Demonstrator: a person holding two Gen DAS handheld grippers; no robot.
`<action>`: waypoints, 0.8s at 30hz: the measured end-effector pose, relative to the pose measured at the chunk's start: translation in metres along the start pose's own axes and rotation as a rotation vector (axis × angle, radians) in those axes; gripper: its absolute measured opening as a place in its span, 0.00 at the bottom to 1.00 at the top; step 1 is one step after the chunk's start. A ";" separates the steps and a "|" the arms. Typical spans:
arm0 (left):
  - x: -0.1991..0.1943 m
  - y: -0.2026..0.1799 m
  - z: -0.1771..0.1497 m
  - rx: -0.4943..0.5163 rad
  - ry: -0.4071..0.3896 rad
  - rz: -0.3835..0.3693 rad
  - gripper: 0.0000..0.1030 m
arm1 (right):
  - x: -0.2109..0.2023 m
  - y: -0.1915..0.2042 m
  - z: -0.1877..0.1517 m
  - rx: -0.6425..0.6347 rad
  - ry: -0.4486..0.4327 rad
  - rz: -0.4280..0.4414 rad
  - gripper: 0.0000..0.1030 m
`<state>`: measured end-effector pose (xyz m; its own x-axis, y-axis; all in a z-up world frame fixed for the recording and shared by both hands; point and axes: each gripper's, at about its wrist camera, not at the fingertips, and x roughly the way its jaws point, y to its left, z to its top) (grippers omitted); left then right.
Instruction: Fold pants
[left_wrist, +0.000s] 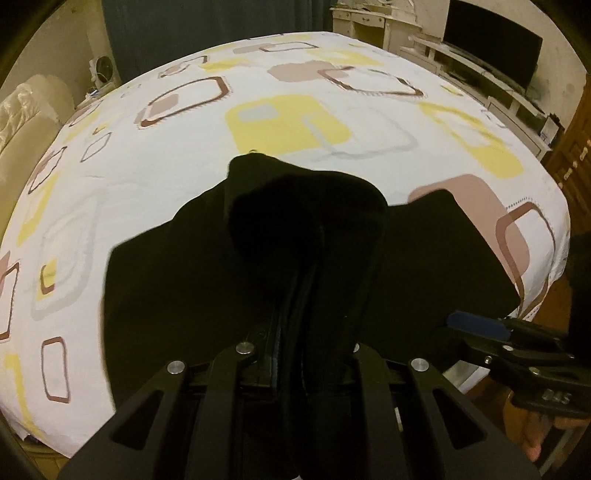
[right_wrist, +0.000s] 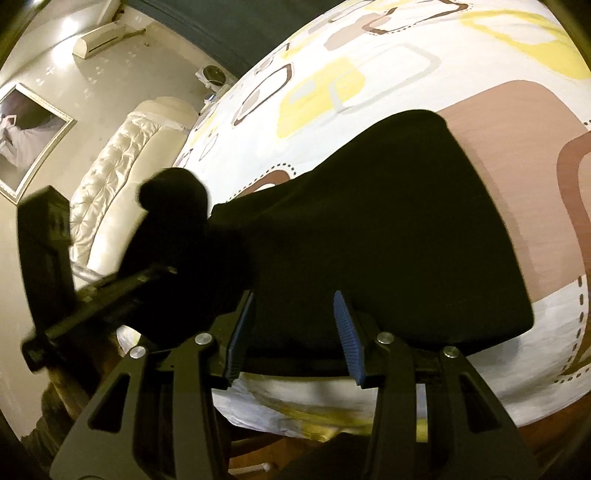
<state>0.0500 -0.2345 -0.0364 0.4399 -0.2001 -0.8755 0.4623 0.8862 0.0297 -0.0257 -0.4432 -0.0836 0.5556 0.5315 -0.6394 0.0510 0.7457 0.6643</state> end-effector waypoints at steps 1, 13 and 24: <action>0.005 -0.006 -0.001 0.008 0.000 0.009 0.13 | -0.001 -0.001 0.001 0.004 -0.002 0.000 0.42; 0.022 -0.044 -0.011 0.089 -0.020 0.090 0.13 | -0.005 -0.012 -0.001 0.030 -0.014 0.015 0.42; -0.004 -0.068 -0.006 0.118 -0.085 0.087 0.19 | -0.005 -0.017 -0.003 0.031 -0.015 0.024 0.42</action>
<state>0.0122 -0.2913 -0.0381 0.5436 -0.1637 -0.8232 0.5042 0.8478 0.1644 -0.0320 -0.4573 -0.0927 0.5693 0.5430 -0.6173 0.0631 0.7198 0.6913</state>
